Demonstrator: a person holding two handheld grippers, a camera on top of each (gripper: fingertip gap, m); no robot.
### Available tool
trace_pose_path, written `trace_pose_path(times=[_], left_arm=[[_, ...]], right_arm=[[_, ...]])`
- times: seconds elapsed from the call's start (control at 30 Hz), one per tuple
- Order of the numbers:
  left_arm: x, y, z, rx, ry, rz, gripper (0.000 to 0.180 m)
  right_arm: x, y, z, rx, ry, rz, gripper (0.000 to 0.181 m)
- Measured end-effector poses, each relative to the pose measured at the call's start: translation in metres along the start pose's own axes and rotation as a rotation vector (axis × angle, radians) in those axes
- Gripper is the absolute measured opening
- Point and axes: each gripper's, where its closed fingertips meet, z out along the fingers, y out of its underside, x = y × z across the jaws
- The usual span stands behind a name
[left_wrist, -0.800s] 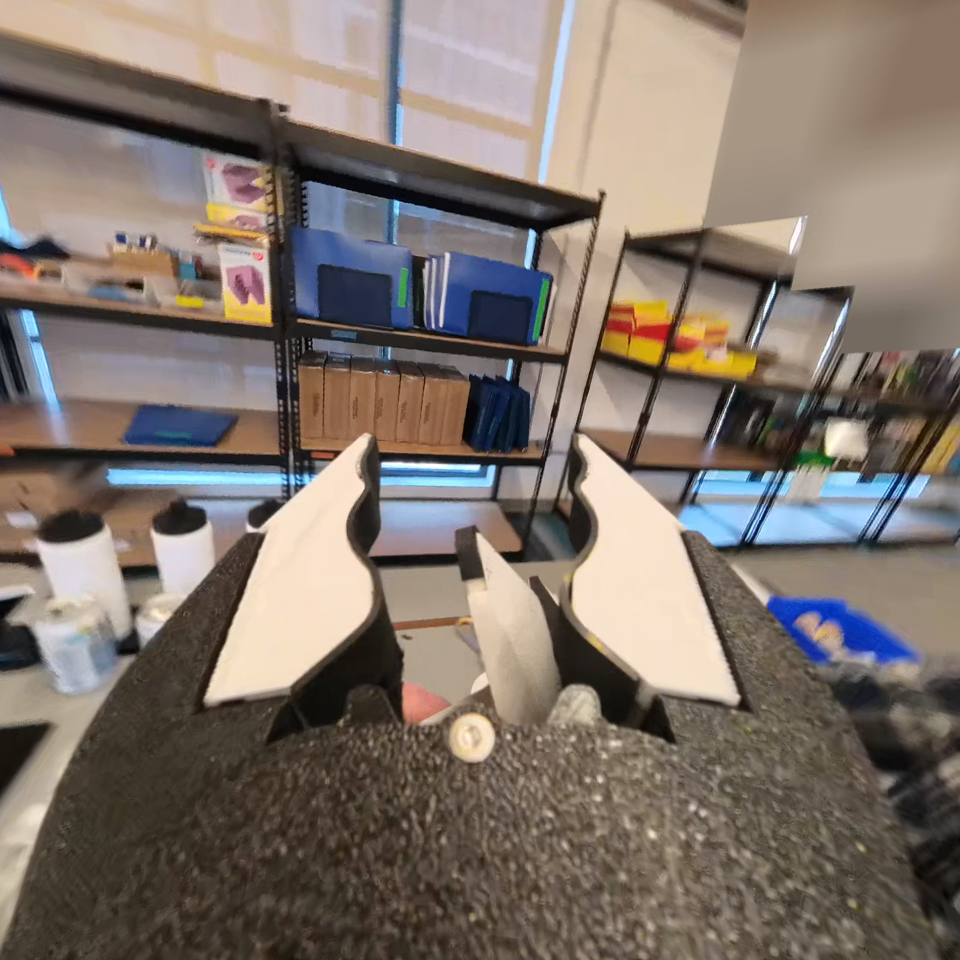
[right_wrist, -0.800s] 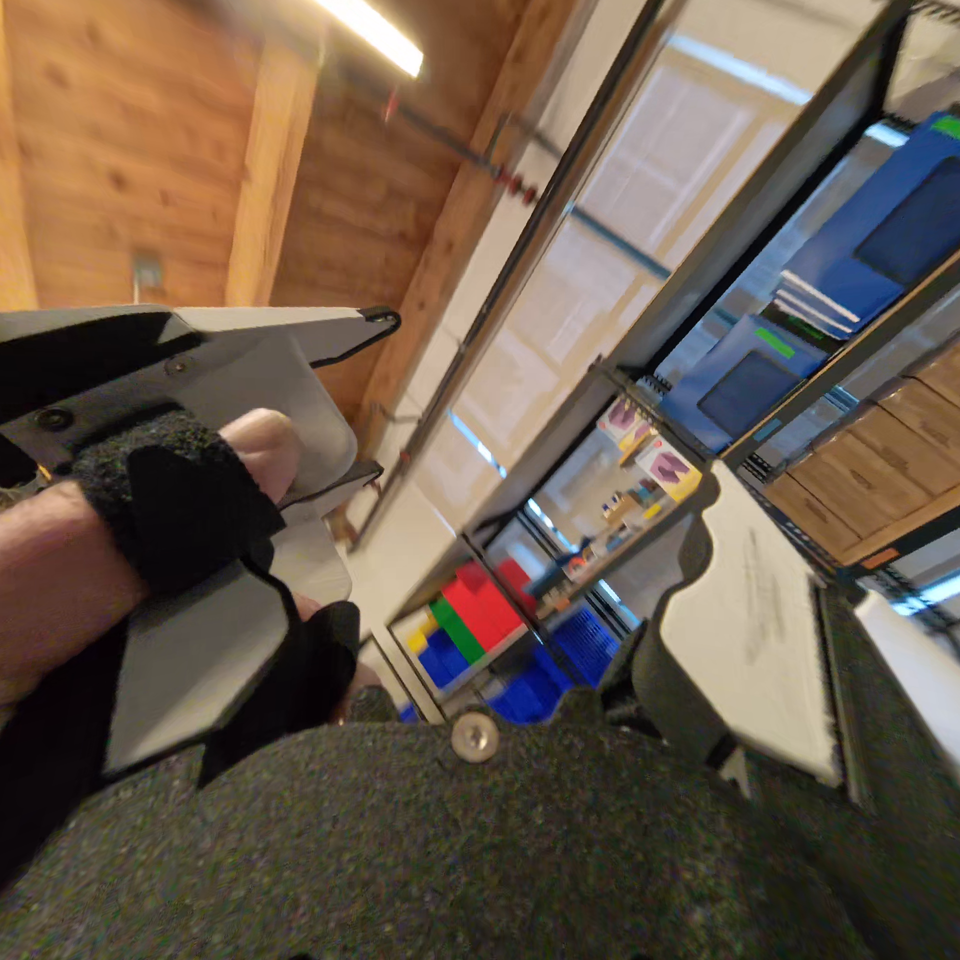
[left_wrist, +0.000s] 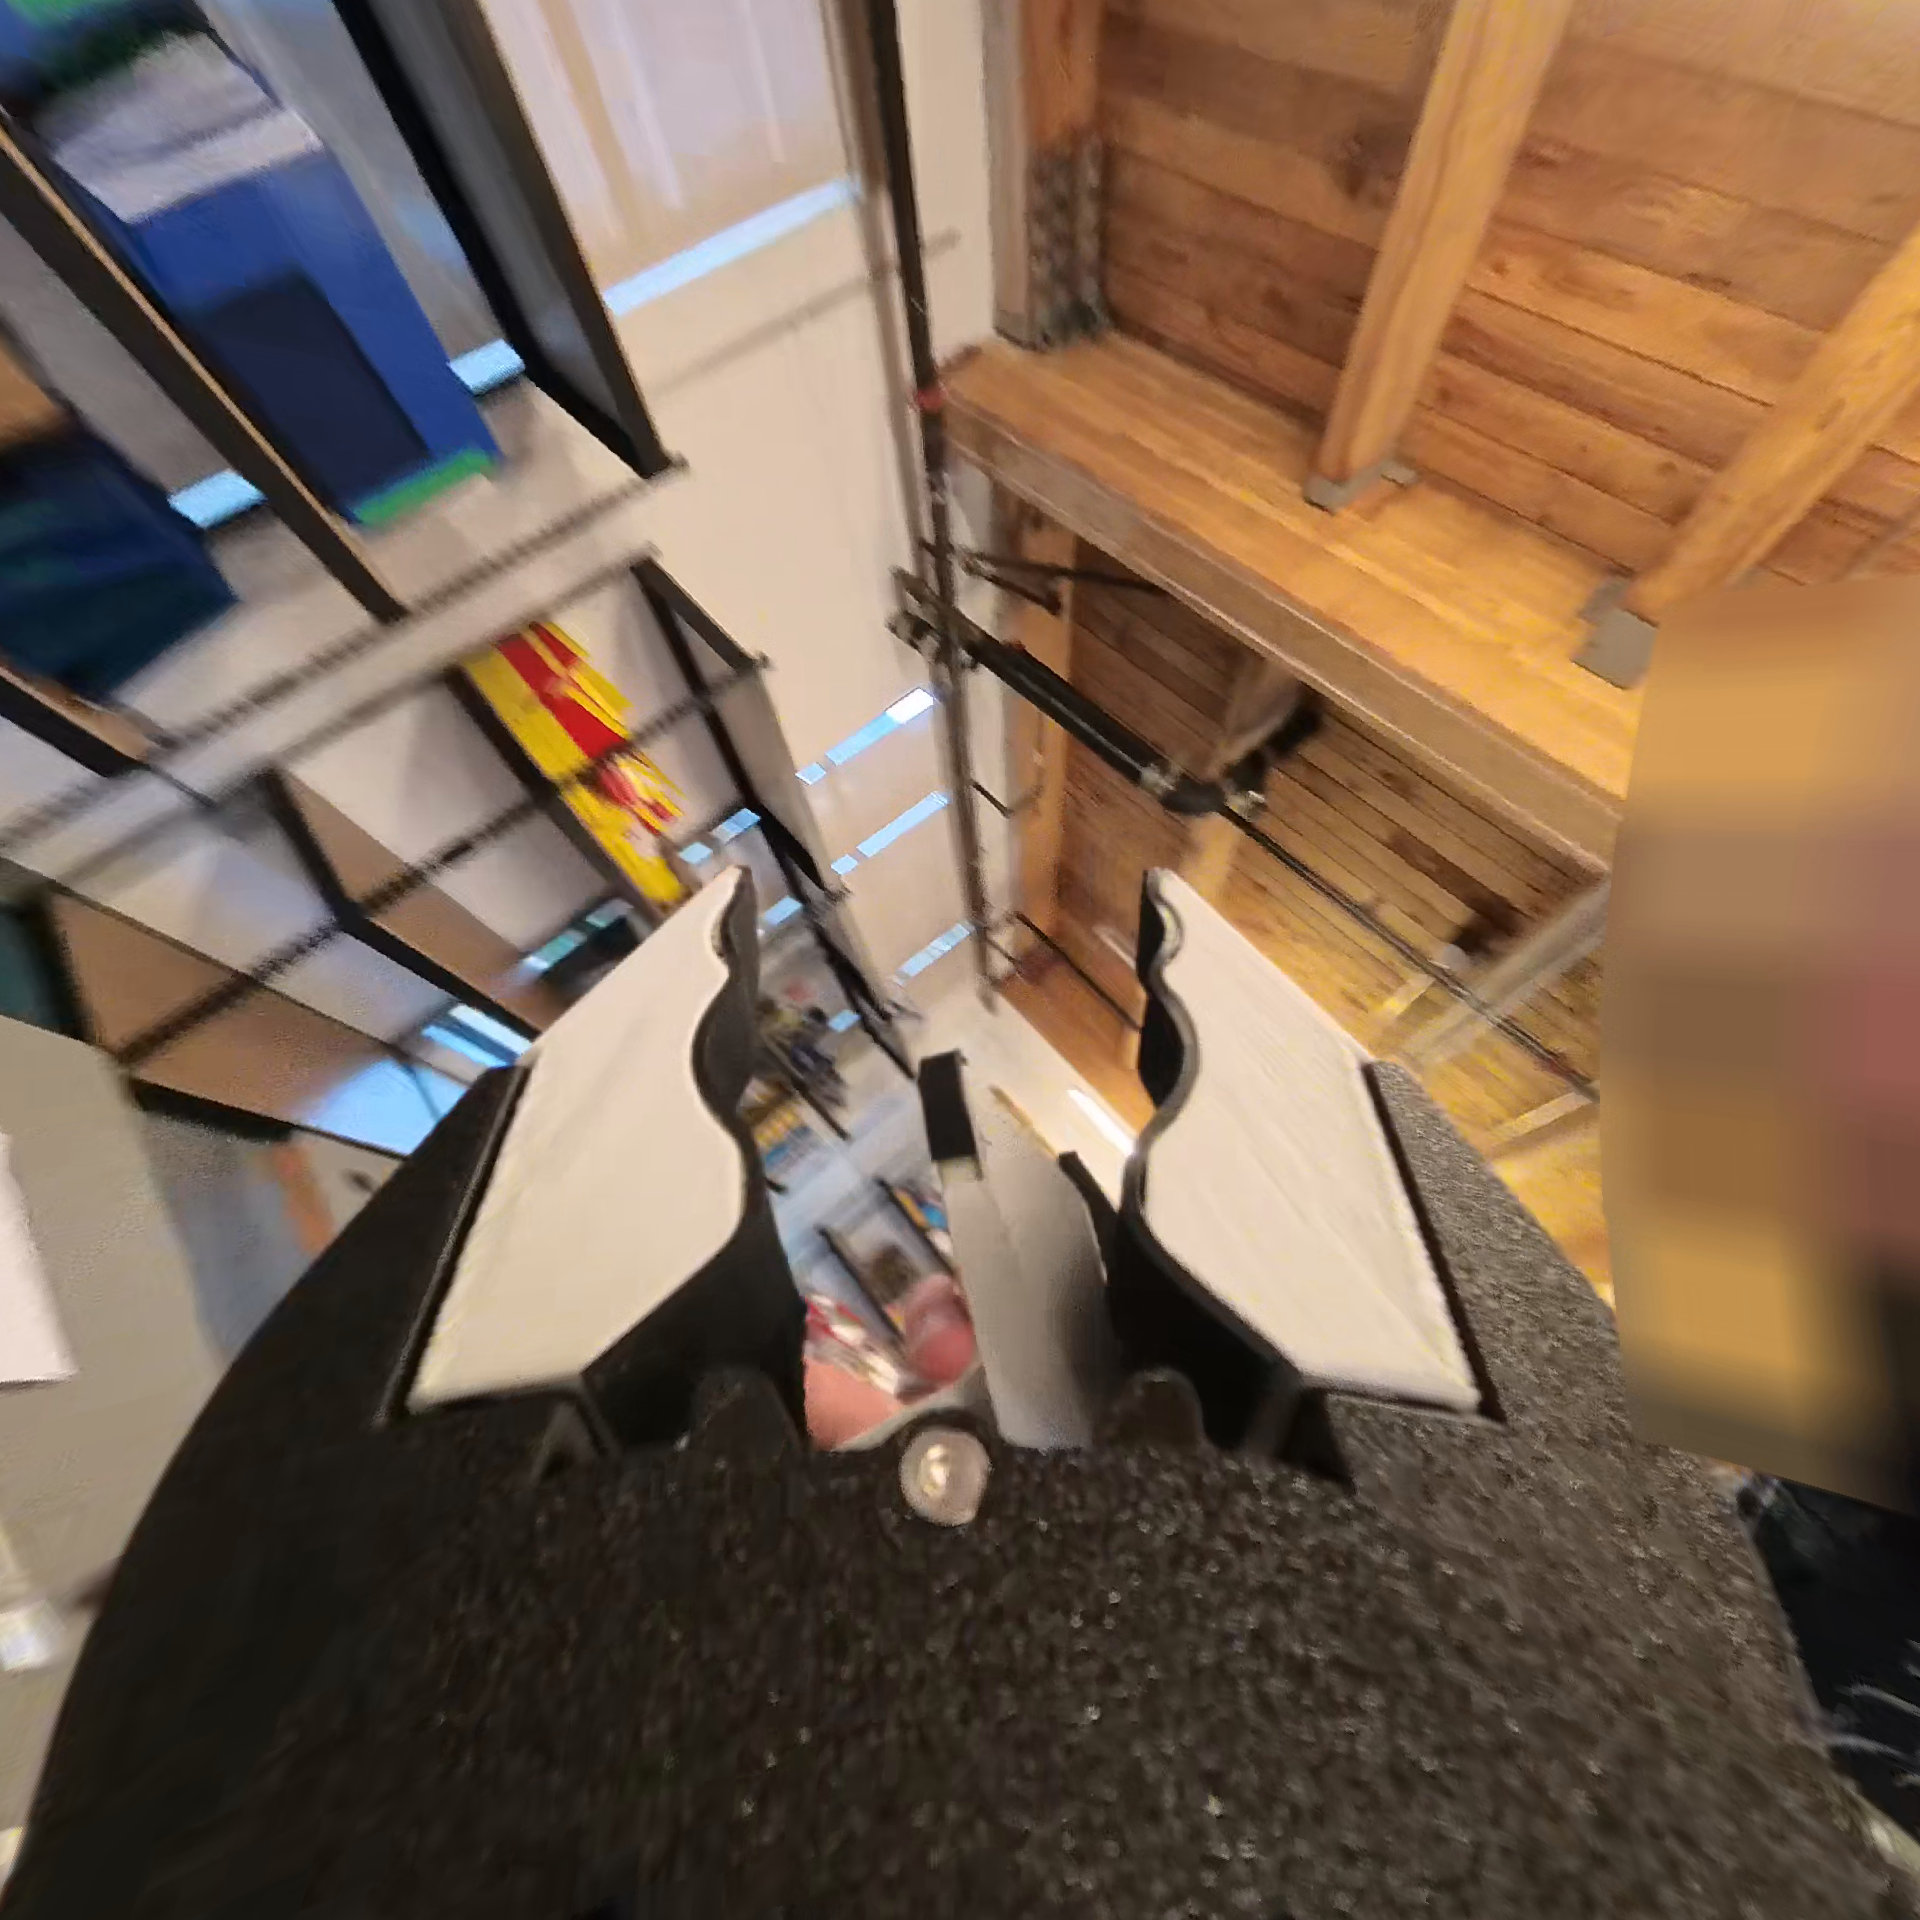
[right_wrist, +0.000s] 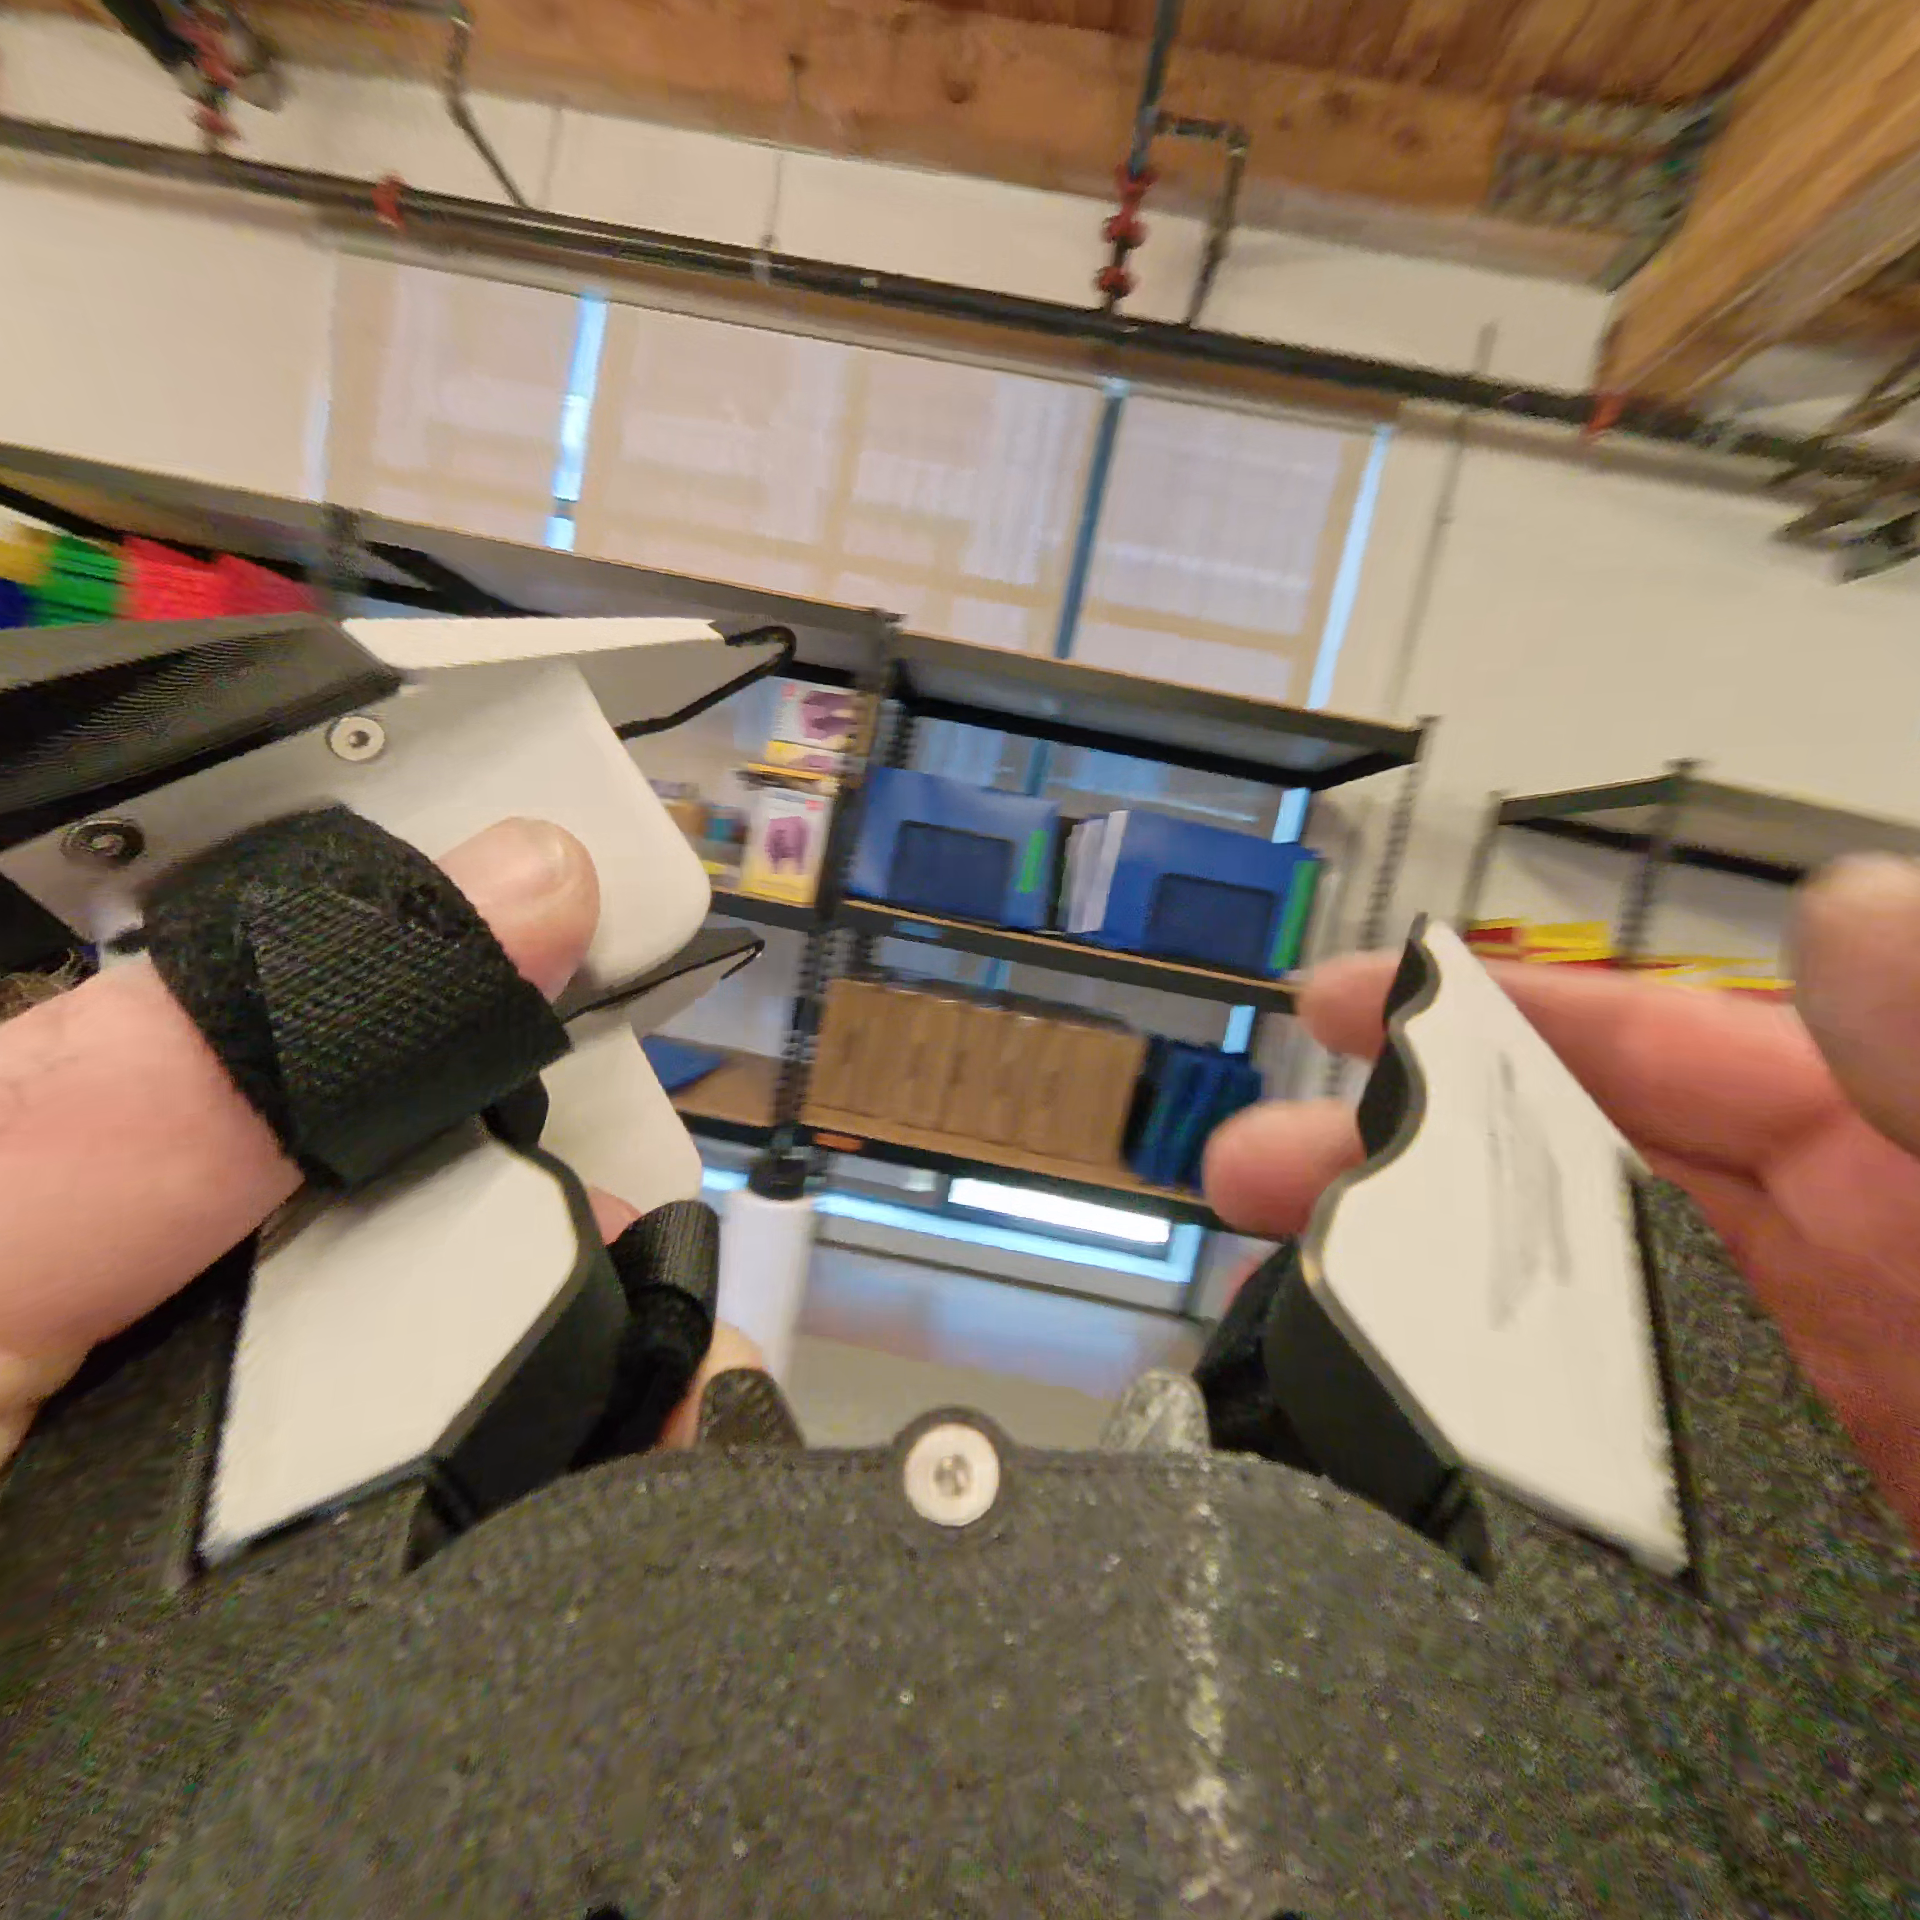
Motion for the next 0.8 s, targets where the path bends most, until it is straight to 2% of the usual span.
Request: trace_pose_path(times=[0.2,0.4,0.67,0.8], left_arm=[[0.041,0.109,0.061,-0.149,0.190,-0.171,0.071],[0.095,0.250,0.138,-0.280,0.223,-0.191,0.069],[0.242,0.555,0.220,-0.467,0.351,-0.215,0.065],[0.332,0.720,0.246,-0.559,0.439,-0.298,0.066]], right_arm=[[0.127,-0.013,-0.029,0.007,0.220,-0.218,0.155],[0.289,-0.021,-0.061,-0.018,0.350,-0.228,0.155],[0.597,-0.064,-0.199,0.012,0.545,-0.279,0.155],[0.751,-0.098,-0.287,0.012,0.598,-0.371,0.150]])
